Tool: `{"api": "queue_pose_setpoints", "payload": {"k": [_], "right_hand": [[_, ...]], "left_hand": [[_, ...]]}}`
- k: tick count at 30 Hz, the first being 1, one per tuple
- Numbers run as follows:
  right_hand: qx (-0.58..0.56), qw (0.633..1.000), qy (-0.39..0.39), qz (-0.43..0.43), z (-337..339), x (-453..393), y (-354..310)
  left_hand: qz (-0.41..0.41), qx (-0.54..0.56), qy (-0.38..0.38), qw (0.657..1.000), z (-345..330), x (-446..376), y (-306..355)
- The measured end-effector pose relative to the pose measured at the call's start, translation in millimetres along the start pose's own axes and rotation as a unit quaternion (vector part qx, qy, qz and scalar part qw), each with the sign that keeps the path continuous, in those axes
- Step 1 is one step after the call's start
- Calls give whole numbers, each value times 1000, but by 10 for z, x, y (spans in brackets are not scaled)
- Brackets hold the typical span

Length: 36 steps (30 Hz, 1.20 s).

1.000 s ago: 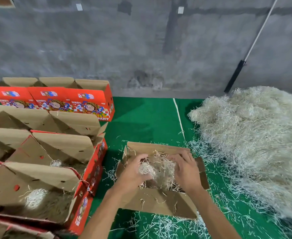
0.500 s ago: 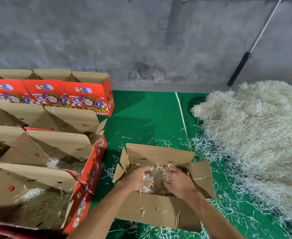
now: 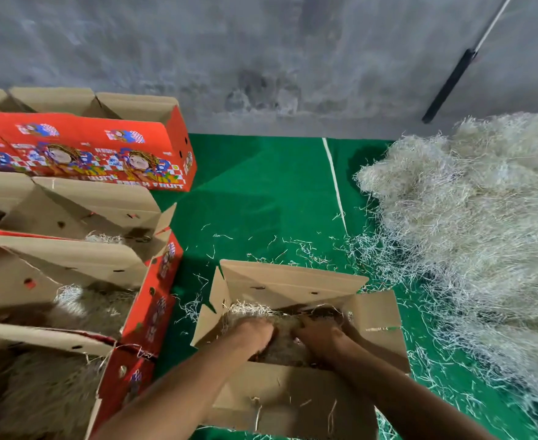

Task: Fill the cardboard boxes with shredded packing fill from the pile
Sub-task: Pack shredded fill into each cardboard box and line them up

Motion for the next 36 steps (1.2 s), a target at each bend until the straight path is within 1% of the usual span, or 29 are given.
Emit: {"api": "queue_pose_setpoints", "payload": {"k": [1, 3, 5, 6, 7, 9, 10, 11, 12, 13, 14, 15, 17, 19, 20, 22, 24, 25, 27, 29, 30, 33, 34, 36], "right_hand": [[-12, 1000, -7, -10, -29, 3, 11], [-19, 1000, 0, -18, -33, -10, 23], [-13, 1000, 1, -28, -46, -56, 45], [-8, 999, -4, -32, -45, -55, 39], [-11, 999, -9, -38, -60, -57, 40], [-22, 999, -18, -45, -74, -37, 68], [-29, 998, -22, -51, -66, -18, 75], [-27, 997, -21, -62, -5, 6, 69], [-8, 997, -16, -80, 83, 24, 71], [-2, 996, 12, -91, 193, 38, 49], [-24, 994, 43, -98, 326, 51, 7], [-36, 993, 72, -81, 402, 42, -73], [-11, 996, 84, -21, 420, -19, -257], [4, 997, 56, 55, 332, -38, -460], [25, 996, 35, 73, 277, -37, -517], [29, 998, -13, 60, 208, -19, -478], [38, 998, -49, 22, 121, 7, -296], [63, 996, -58, -1, 71, 54, -165], [105, 991, -56, -59, 10, 149, 84], [133, 988, -41, -73, -28, 201, 191], [138, 987, -46, -71, -23, 226, 180], [100, 992, -37, -69, 18, 261, 146], [71, 995, -16, -65, 78, 273, 140], [14, 996, 55, -67, 281, 318, 158]], "left_hand": [[-3, -25, 3, 1000, -40, -28, -8], [-9, -34, 14, 999, -51, -26, -24], [4, -83, 12, 997, -65, -21, -72], [16, -90, 6, 996, -57, 2, -100], [30, -79, 1, 996, -45, 9, -120], [47, -32, 18, 998, 23, 57, -149], [41, -17, 31, 999, 67, 97, -140], [37, -9, 64, 997, 161, 132, -134], [37, -14, 101, 994, 236, 180, -134], [39, -23, 129, 991, 304, 227, -132], [41, -30, 138, 989, 340, 260, -116], [50, -30, 139, 989, 368, 294, -111], [73, -10, 116, 990, 312, 298, -132], [89, 32, 55, 994, 159, 286, -178], [87, 38, 17, 995, 51, 265, -198], [98, 24, -41, 994, -80, 286, -246], [114, -7, -69, 991, -97, 349, -276], [111, -10, -72, 991, -94, 351, -265], [103, -9, -67, 992, -94, 302, -239], [103, -5, -55, 993, -50, 291, -231], [101, 3, -41, 994, -28, 266, -233], [92, 16, 1, 996, 88, 254, -228], [91, 21, 20, 995, 149, 259, -229], [79, 37, 65, 994, 293, 293, -181]]}}
Point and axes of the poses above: each hand's wrist, its own x-axis away from the middle knuckle, its own z-axis out of the back of the hand, y = z × x, the point moved 9 cm from there along -x, towards the middle knuckle
